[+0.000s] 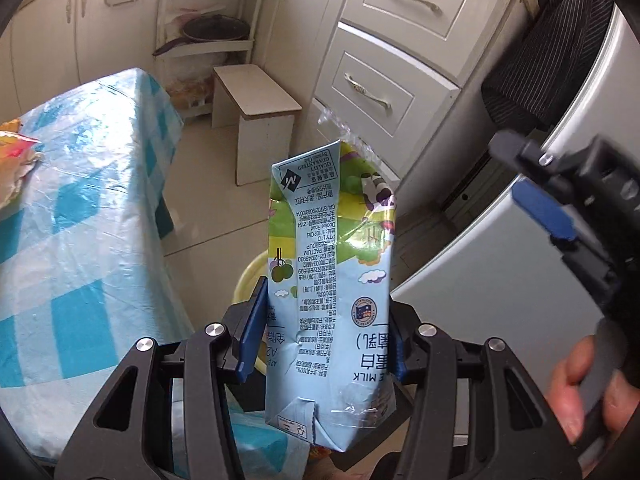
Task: Collect trash
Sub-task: 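Carry carton and peel to the yellow bin and open both tools over it, then move both open tools back over the table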
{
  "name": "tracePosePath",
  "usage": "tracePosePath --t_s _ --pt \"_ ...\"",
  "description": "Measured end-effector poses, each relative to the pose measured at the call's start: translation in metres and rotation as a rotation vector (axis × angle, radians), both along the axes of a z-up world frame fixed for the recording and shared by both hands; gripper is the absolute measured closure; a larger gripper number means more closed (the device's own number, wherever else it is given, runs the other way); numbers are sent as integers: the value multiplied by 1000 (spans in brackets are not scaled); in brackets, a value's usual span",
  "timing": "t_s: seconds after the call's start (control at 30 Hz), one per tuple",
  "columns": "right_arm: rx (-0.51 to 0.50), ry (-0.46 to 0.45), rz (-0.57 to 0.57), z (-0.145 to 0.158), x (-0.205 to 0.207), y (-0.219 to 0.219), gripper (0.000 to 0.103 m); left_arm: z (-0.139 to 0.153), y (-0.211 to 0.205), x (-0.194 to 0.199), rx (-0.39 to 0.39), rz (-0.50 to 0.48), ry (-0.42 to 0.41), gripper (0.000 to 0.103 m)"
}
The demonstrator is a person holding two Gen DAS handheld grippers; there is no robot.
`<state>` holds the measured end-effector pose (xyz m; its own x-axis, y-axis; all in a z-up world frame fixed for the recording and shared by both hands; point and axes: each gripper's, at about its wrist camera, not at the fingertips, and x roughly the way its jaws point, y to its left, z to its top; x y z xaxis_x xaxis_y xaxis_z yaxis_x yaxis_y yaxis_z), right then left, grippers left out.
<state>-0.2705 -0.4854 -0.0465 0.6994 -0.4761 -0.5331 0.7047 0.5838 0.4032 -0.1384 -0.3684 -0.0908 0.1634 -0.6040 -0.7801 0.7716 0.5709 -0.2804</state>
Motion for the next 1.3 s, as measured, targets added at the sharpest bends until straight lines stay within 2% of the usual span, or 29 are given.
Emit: tracePosePath --t_s 0.1,0.2,0.33,0.5,0.67,1.03,1.17,1.23,1.3 --pt "-24 -42 -15 9 -6 -1 49 -20 -27 0 51 -15 35 54" --pt "-12 -65 -24 11 -9 -5 49 -26 -41 2 67 -7 60 42" --pt "4 -86 -30 13 -9 -9 49 -10 -40 2 44 -10 37 36" --pt "15 -103 -1 17 3 0 47 17 -6 19 30 37 -7 31" --pt "-9 -106 75 26 26 23 43 42 65 46 28 161 -81 24" --pt "-44 -75 294 33 91 97 38 89 254 121 157 531 -300 16" --pt "-71 -41 401 31 119 133 38 84 325 146 166 685 -286 15" --pt "-78 -26 437 29 130 147 38 73 357 159 183 773 -228 15" --pt "-81 -14 474 27 142 161 38 66 384 170 160 840 -162 15"
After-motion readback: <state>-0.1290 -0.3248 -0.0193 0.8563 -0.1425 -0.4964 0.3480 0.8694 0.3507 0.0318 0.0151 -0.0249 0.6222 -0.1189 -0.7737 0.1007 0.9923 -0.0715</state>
